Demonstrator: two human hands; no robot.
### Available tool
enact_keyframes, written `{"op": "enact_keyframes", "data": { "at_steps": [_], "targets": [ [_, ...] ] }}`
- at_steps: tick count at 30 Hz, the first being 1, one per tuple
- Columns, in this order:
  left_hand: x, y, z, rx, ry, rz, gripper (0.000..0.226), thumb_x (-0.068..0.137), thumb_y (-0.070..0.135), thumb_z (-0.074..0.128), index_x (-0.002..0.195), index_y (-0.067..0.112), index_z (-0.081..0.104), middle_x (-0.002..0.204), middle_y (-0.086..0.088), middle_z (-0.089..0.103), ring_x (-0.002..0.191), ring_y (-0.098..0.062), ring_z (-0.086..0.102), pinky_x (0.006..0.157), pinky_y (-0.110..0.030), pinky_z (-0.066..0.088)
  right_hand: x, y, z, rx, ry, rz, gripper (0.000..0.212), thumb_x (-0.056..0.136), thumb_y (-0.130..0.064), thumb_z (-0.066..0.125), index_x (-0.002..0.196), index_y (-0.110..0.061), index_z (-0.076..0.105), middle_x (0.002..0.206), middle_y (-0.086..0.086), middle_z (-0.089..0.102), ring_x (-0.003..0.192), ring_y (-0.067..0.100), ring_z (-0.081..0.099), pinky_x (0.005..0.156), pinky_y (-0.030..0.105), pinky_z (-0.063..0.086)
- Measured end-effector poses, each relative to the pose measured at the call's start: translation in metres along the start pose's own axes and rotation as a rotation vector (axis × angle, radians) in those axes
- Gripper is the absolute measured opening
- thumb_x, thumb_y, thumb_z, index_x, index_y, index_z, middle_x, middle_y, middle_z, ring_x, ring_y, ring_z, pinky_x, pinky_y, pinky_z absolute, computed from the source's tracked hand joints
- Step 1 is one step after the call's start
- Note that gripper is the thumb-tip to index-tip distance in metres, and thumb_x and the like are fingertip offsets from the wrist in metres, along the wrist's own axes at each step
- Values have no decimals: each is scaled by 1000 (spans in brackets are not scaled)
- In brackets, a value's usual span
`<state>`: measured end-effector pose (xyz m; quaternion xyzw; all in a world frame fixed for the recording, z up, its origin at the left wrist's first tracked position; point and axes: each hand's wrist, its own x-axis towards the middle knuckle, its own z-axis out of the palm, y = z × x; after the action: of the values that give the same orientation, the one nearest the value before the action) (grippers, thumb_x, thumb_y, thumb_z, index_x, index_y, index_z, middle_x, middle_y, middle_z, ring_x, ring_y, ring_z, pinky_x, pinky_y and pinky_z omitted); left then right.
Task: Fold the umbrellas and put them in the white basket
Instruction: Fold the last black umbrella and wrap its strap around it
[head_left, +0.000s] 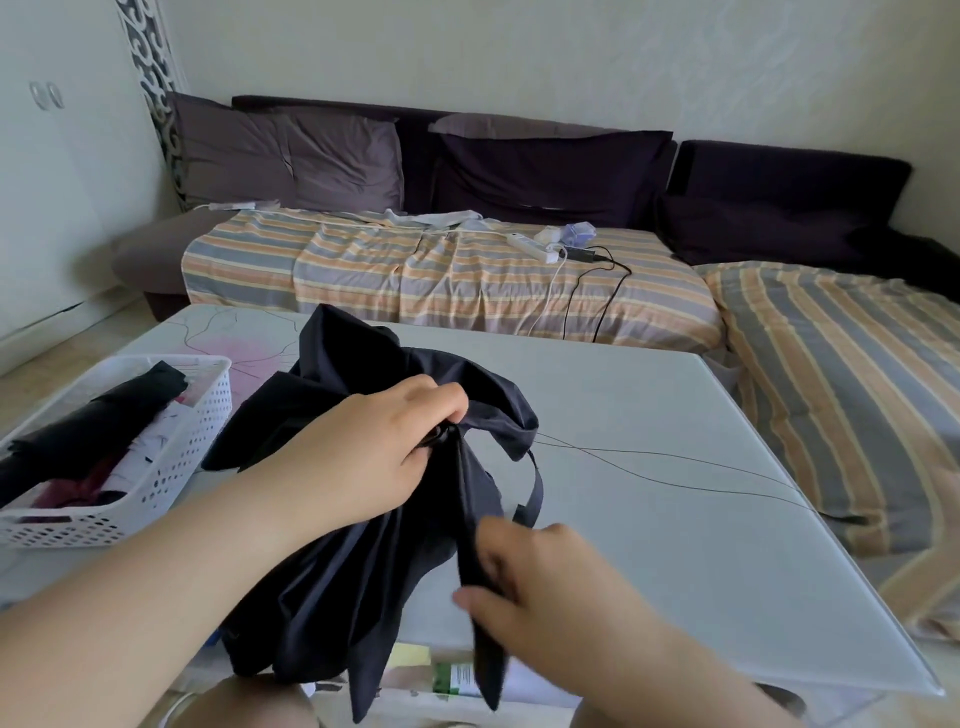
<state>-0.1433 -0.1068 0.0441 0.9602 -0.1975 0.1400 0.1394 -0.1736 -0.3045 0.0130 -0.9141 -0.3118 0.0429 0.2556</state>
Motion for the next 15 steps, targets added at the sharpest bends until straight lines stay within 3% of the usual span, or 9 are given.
{"op": "enact_keyframes", "data": {
  "at_steps": [2,5,8,12,15],
  "targets": [
    [2,0,2,-39,6,-27,33,85,7,54,103,33,43,99,16,47,49,-14,42,53,-30,40,4,-11,15,106,-55,-38,38,89,-35,60,67,-25,31,64,-4,50,65,16,46,57,26,37],
    [3,4,2,-57,-22,-12,31,83,4,52,104,27,53,102,14,51,55,-13,47,61,-37,47,17,-23,33,291,-108,-28,39,88,-31,64,65,-27,34,51,-10,47,52,5,45,51,14,32],
    [4,8,-1,-59,-57,-25,27,86,8,49,105,24,58,105,12,53,58,-11,46,66,-34,45,27,-34,42,463,-139,7,35,89,-29,65,66,-29,39,47,-12,46,47,3,44,52,10,33],
    [4,13,-1,-83,-55,-10,29,86,38,37,100,26,60,100,12,52,67,-9,51,68,-31,46,37,-44,50,603,-102,60,30,91,-26,62,67,-25,43,52,-12,52,53,6,50,58,15,41],
    [5,12,-1,-5,-151,-13,29,80,55,53,100,34,53,100,15,44,71,-8,50,65,-23,43,43,-51,54,659,-63,34,18,93,-24,59,80,-11,56,61,-4,59,60,8,55,69,20,47]
  ]
}}
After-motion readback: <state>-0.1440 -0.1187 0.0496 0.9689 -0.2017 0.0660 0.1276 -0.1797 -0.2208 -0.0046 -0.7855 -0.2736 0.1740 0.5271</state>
